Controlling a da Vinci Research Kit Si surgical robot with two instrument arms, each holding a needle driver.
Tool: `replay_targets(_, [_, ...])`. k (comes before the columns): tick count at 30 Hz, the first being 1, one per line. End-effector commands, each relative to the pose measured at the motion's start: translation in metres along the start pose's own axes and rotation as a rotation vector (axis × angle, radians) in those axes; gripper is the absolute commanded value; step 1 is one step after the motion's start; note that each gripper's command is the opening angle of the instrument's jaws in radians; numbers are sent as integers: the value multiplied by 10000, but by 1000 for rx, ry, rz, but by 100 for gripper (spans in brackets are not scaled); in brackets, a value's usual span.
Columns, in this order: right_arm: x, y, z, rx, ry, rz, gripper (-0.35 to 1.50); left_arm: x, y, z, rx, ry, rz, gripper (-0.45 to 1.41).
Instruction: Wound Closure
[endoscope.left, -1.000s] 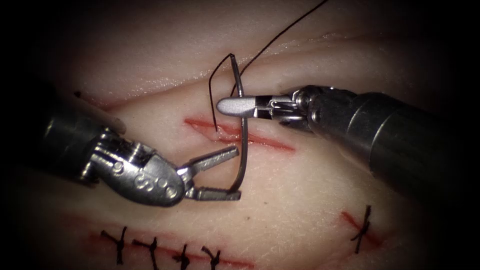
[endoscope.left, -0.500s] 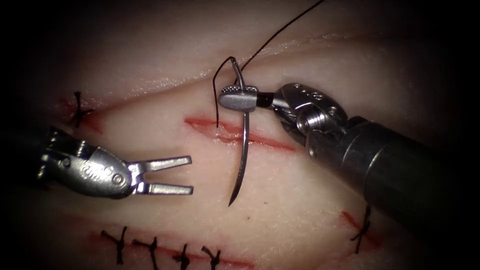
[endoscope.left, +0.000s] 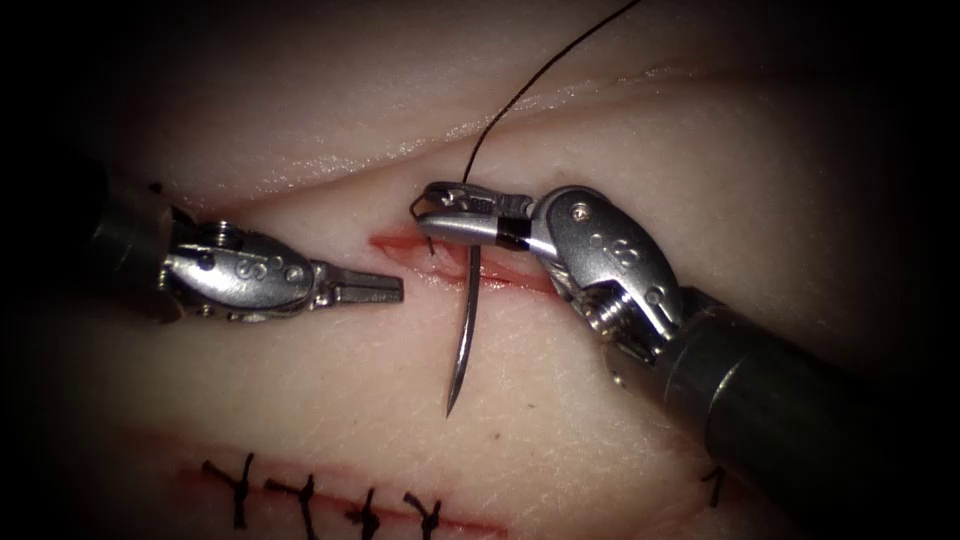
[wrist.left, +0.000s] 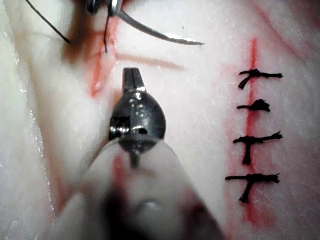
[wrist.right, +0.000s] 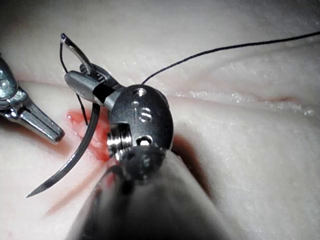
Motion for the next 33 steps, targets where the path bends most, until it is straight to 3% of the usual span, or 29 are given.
replay_targets(1, [-5, 4, 7, -3, 2, -22, -35, -10, 4, 9, -13, -13, -3, -43])
replay_targets(11, [4, 10, 6, -35, 1, -117, -35, -14, -21, 28, -58, -67, -13, -45])
replay_targets(20, [-1, 6, 7, -48, 4, -188, -35, -16, -49, 42, 29, -107, -10, -45])
replay_targets(27, [-7, 5, 7, -50, 3, -254, -35, -19, -62, 52, 103, -194, -13, -45])
replay_targets(30, [-11, 2, 6, -50, 3, -272, -35, -19, -66, 52, 168, -311, -20, -45])
replay_targets(33, [-14, 1, 6, -50, 3, -294, -35, -19, -67, 53, 173, -409, -8, -45])
